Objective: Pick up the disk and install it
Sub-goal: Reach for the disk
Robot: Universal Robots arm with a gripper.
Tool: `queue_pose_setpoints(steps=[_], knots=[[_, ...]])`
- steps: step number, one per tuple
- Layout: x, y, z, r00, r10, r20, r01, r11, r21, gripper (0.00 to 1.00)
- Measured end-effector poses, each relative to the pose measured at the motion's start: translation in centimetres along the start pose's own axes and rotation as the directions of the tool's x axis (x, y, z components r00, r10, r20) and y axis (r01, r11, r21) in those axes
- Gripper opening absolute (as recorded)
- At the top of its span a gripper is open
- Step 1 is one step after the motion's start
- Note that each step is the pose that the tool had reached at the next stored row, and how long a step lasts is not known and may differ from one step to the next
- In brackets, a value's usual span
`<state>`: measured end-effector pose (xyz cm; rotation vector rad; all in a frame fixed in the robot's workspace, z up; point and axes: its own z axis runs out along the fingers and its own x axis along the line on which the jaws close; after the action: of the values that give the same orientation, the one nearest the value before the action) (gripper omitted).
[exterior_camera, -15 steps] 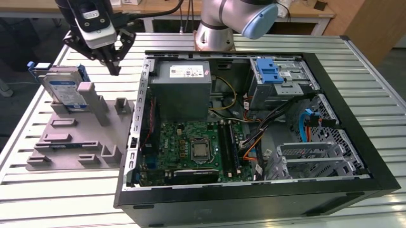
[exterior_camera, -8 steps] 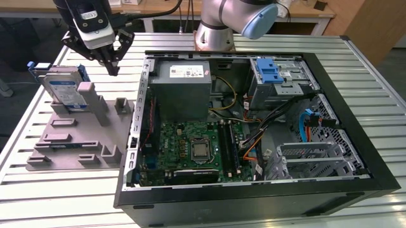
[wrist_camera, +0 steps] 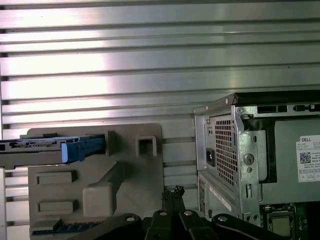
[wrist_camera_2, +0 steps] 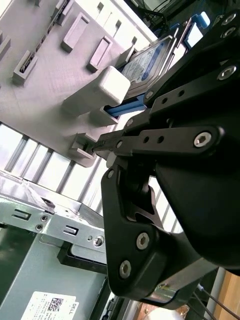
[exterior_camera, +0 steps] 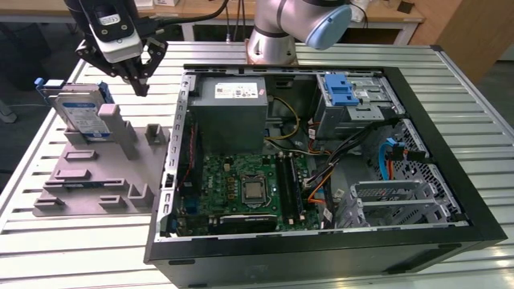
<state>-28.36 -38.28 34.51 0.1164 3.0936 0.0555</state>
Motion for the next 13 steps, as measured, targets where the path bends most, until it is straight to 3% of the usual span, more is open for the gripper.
queue_pose_setpoints(steps=[5, 9, 11, 13], knots=[[0.45, 0.04, 0.01, 1.0, 0.0, -0.0025, 0.0, 1.0, -0.0004, 0.11], [0.88, 0.23, 0.0, 0.9997, 0.001, -0.0236, -0.001, 1.0, -0.0049, 0.11], [1.14, 0.24, -0.02, 0.9993, 0.002, -0.0376, -0.002, 0.9999, -0.0146, 0.11], [1.55, 0.29, -0.02, 0.9992, 0.002, -0.041, -0.003, 0.9998, -0.0184, 0.11]])
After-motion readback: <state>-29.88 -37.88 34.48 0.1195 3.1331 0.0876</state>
